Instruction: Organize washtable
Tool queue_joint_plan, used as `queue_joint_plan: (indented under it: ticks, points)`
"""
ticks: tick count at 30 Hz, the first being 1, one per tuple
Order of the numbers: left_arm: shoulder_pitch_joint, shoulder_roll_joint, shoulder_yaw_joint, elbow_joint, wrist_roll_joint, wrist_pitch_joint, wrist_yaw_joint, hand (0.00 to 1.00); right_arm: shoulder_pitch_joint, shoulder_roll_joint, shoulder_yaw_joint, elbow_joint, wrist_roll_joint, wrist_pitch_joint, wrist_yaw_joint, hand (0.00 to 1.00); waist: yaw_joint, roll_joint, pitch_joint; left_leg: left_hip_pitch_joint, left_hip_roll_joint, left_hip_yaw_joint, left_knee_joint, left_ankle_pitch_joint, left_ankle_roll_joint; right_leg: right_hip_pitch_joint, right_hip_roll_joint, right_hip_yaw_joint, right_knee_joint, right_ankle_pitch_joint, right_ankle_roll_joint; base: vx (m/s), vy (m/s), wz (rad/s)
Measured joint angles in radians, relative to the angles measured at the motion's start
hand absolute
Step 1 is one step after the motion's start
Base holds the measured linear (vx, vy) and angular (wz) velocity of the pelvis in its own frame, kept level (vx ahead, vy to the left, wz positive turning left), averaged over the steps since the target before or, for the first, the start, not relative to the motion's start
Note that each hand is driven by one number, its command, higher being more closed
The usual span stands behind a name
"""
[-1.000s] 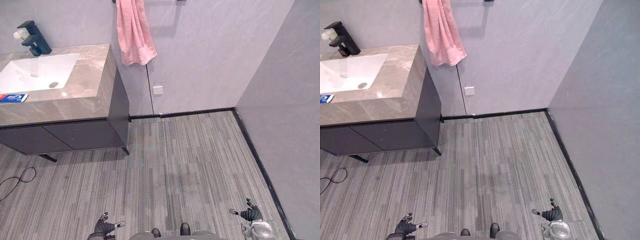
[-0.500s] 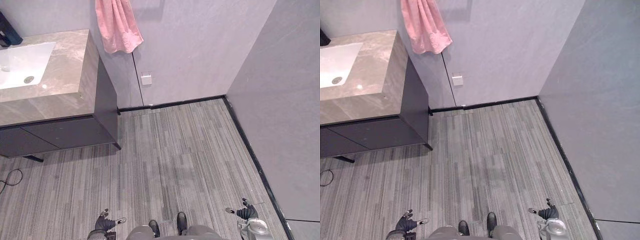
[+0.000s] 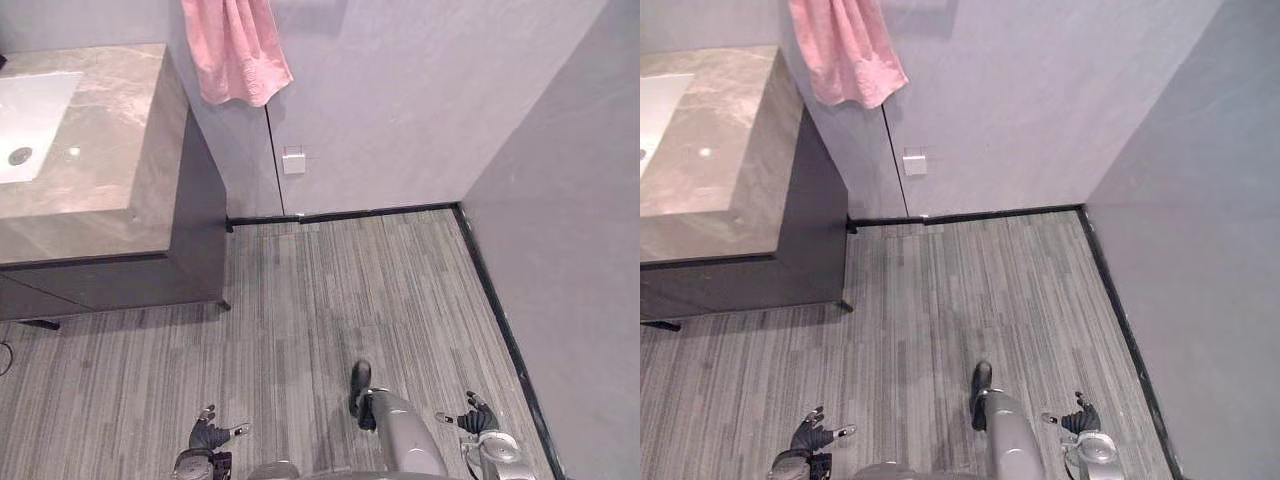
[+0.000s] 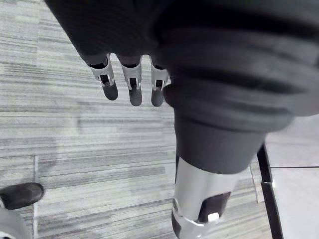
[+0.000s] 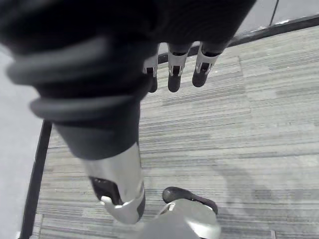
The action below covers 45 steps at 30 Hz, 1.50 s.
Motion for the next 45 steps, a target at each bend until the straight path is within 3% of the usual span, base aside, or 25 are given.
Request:
queue_joint_plan:
  ticks: [2,3,6,7,10,12,14,15,16,17,18,20,21,24,26,29,31,32,33,34,36,38,40,43,45]
  points:
    - [0.012,-0.022,0.004,-0.001,-0.006,0.000,-0.001,0.00,0.009,0.008,0.001,-0.006,0.012,0.001,-0.003,0.00,0.007,0.005,0.001,-0.103,0.056,-0.024,0.320,0.082,0.024,0.140,0.040,0.004,-0.110,-0.003,-0.004,0.56,-0.268,-0.05]
    - [0.014,-0.038,0.017,-0.010,-0.017,0.001,-0.002,0.00,0.023,0.016,0.001,-0.027,0.022,0.000,-0.007,0.00,0.021,0.005,0.003,-0.163,0.096,0.000,0.486,0.070,0.042,0.235,0.060,0.011,-0.166,-0.008,-0.012,0.47,-0.199,-0.08]
    - [0.011,-0.061,0.018,-0.065,-0.024,-0.001,-0.002,0.00,0.022,0.029,-0.001,-0.069,0.049,-0.001,-0.020,0.00,0.058,-0.010,0.010,-0.335,0.115,0.042,0.587,0.040,0.089,0.365,0.069,0.036,-0.246,-0.031,-0.018,0.40,-0.149,-0.12]
    - [0.011,-0.061,0.018,-0.076,-0.028,-0.001,-0.002,0.00,0.015,0.032,-0.002,-0.070,0.055,0.000,-0.023,0.00,0.061,-0.010,0.011,-0.372,0.108,0.042,0.567,0.033,0.099,0.379,0.069,0.036,-0.255,-0.032,-0.017,0.27,-0.042,-0.11]
    - [-0.009,-0.061,0.018,-0.079,-0.035,0.000,0.001,0.00,-0.011,0.044,-0.051,-0.069,0.073,0.001,-0.028,0.00,0.091,-0.015,0.024,-0.452,0.029,0.060,0.283,0.003,0.100,0.451,0.045,0.051,-0.295,-0.046,0.006,0.25,0.041,-0.12]
    - [-0.016,-0.073,0.016,-0.079,-0.035,0.000,0.001,0.00,-0.009,0.044,-0.074,-0.069,0.077,0.000,-0.032,0.00,0.104,-0.018,0.027,-0.447,-0.042,0.049,-0.022,0.044,0.079,0.494,0.023,0.051,-0.323,-0.071,0.044,0.28,0.133,0.01]
    - [-0.010,-0.078,0.016,-0.078,-0.035,0.000,0.001,0.00,-0.003,0.045,-0.074,-0.068,0.077,0.001,-0.040,0.00,0.106,-0.004,0.017,-0.443,-0.053,0.031,-0.117,0.092,0.109,0.509,0.023,0.057,-0.316,-0.106,0.070,0.31,0.208,-0.06]
    - [0.004,-0.075,0.019,-0.078,-0.036,0.000,0.001,0.00,0.004,0.055,-0.075,-0.071,0.076,0.001,-0.046,0.00,0.108,-0.003,0.009,-0.434,-0.064,0.037,-0.100,0.155,0.155,0.511,0.004,0.072,-0.267,-0.159,0.097,0.37,0.259,-0.11]
    - [0.004,-0.072,0.020,-0.078,-0.036,0.000,0.002,0.00,0.015,0.061,-0.076,-0.070,0.076,0.002,-0.047,0.00,0.109,-0.016,0.008,-0.432,-0.075,0.041,-0.086,0.161,0.163,0.508,-0.012,0.075,-0.239,-0.187,0.110,0.48,0.305,-0.11]
    - [0.005,-0.057,0.020,-0.078,-0.035,0.000,0.003,0.00,0.033,0.075,-0.076,-0.070,0.075,0.002,-0.047,0.00,0.114,-0.042,0.000,-0.429,-0.093,0.063,-0.063,0.144,0.183,0.495,-0.046,0.081,-0.183,-0.230,0.128,0.44,0.212,-0.29]
    - [0.005,-0.044,0.017,-0.075,-0.034,0.003,0.005,0.00,0.053,0.094,-0.076,-0.069,0.073,0.004,-0.047,0.00,0.137,-0.072,-0.015,-0.411,-0.114,0.091,-0.037,0.082,0.194,0.448,-0.093,0.105,-0.040,-0.272,0.172,0.53,0.261,-0.40]
    - [0.010,-0.038,0.010,-0.074,-0.034,0.004,0.006,0.00,0.057,0.111,-0.072,-0.070,0.065,0.003,-0.046,0.00,0.130,-0.078,-0.018,-0.372,-0.125,0.099,-0.032,0.043,0.204,0.356,-0.122,0.124,0.213,-0.248,0.209,0.44,0.228,-0.22]
    - [0.010,-0.026,-0.019,-0.075,-0.034,0.006,0.006,0.00,0.067,0.124,-0.063,-0.070,0.058,0.004,-0.045,0.00,0.123,-0.080,-0.018,-0.326,-0.136,0.096,-0.029,0.018,0.222,0.271,-0.152,0.137,0.431,-0.187,0.239,0.36,0.173,0.07]
    - [0.004,-0.026,-0.034,-0.078,-0.034,0.010,0.007,0.00,0.089,0.135,-0.032,-0.070,0.045,0.006,-0.044,0.00,0.100,-0.076,-0.017,-0.203,-0.149,0.077,-0.040,-0.031,0.241,0.151,-0.177,0.143,0.690,-0.187,0.230,0.44,0.137,0.31]
    - [-0.007,-0.028,-0.029,-0.078,-0.035,0.010,0.008,0.00,0.079,0.139,-0.033,-0.068,0.043,0.006,-0.043,0.00,0.100,-0.083,-0.017,-0.140,-0.158,0.059,-0.076,-0.038,0.242,0.085,-0.173,0.137,0.664,-0.200,0.213,0.47,0.040,0.36]
    - [-0.017,-0.046,-0.011,-0.077,-0.038,0.010,0.011,0.00,0.078,0.138,-0.037,-0.065,0.043,0.008,-0.042,0.00,0.096,-0.076,-0.013,-0.041,-0.157,0.004,-0.141,-0.038,0.240,0.051,-0.118,0.117,0.428,-0.209,0.190,0.43,-0.047,0.53]
    - [-0.018,-0.040,-0.012,-0.075,-0.037,0.009,0.014,0.00,0.074,0.136,-0.041,-0.059,0.043,0.008,-0.043,0.00,0.077,-0.094,-0.027,-0.020,-0.165,-0.041,-0.155,-0.058,0.200,0.064,-0.083,0.121,0.197,-0.141,0.135,0.51,-0.139,0.87]
    - [-0.020,-0.032,-0.011,-0.063,-0.035,0.009,0.015,0.00,0.078,0.134,-0.047,-0.044,0.044,0.008,-0.042,0.00,0.074,-0.136,-0.040,-0.001,-0.190,-0.070,-0.161,-0.074,0.174,0.070,-0.091,0.119,0.121,-0.070,0.077,0.40,-0.129,0.61]
    - [-0.023,-0.054,-0.008,-0.046,-0.034,0.011,0.019,0.00,0.067,0.123,-0.069,-0.028,0.045,0.008,-0.042,0.00,0.081,-0.087,-0.045,0.011,-0.148,-0.088,-0.174,-0.078,0.156,0.093,-0.068,0.097,0.112,-0.073,0.070,0.39,-0.138,0.52]
    - [-0.016,-0.064,-0.007,-0.044,-0.034,0.011,0.019,0.00,0.069,0.123,-0.081,-0.032,0.045,0.004,-0.043,0.00,0.075,-0.072,-0.055,0.012,-0.135,-0.091,-0.174,-0.074,0.149,0.104,-0.060,0.083,0.090,-0.076,0.070,0.39,-0.141,0.31]
    - [-0.016,-0.098,-0.007,-0.037,-0.033,0.012,0.018,0.00,0.070,0.125,-0.088,-0.031,0.051,0.002,-0.043,0.00,0.073,-0.037,-0.056,-0.037,-0.100,-0.072,-0.063,-0.059,0.094,0.167,-0.044,0.045,0.012,-0.084,0.060,0.37,-0.173,0.43]
    - [-0.016,-0.107,-0.005,-0.039,-0.033,0.012,0.014,0.00,0.081,0.131,-0.087,-0.031,0.060,0.003,-0.043,0.00,0.075,-0.036,-0.056,-0.103,-0.064,-0.023,0.108,-0.056,0.056,0.238,-0.037,0.034,-0.047,-0.081,0.056,0.27,-0.116,0.30]
    - [-0.004,-0.114,-0.005,-0.041,-0.033,0.011,0.004,0.00,0.081,0.127,-0.089,-0.042,0.079,0.001,-0.045,0.00,0.077,-0.037,-0.056,-0.148,0.012,0.068,0.238,-0.071,0.079,0.333,-0.030,0.023,-0.097,-0.084,0.050,0.24,-0.051,0.06]
    - [-0.008,-0.114,-0.005,-0.058,-0.033,0.011,0.003,0.00,0.070,0.126,-0.117,-0.073,0.087,-0.004,-0.047,0.00,0.078,-0.030,-0.058,-0.210,0.042,0.081,0.083,-0.060,0.080,0.345,-0.041,0.037,-0.116,-0.081,0.062,0.12,0.074,-0.13]
    - [-0.014,-0.116,-0.006,-0.052,-0.033,0.011,0.003,0.00,0.077,0.112,-0.130,-0.067,0.087,-0.001,-0.047,0.00,0.076,-0.005,-0.061,-0.214,0.034,0.049,-0.071,0.046,0.068,0.346,-0.035,0.048,-0.118,-0.087,0.093,0.05,0.158,-0.08]
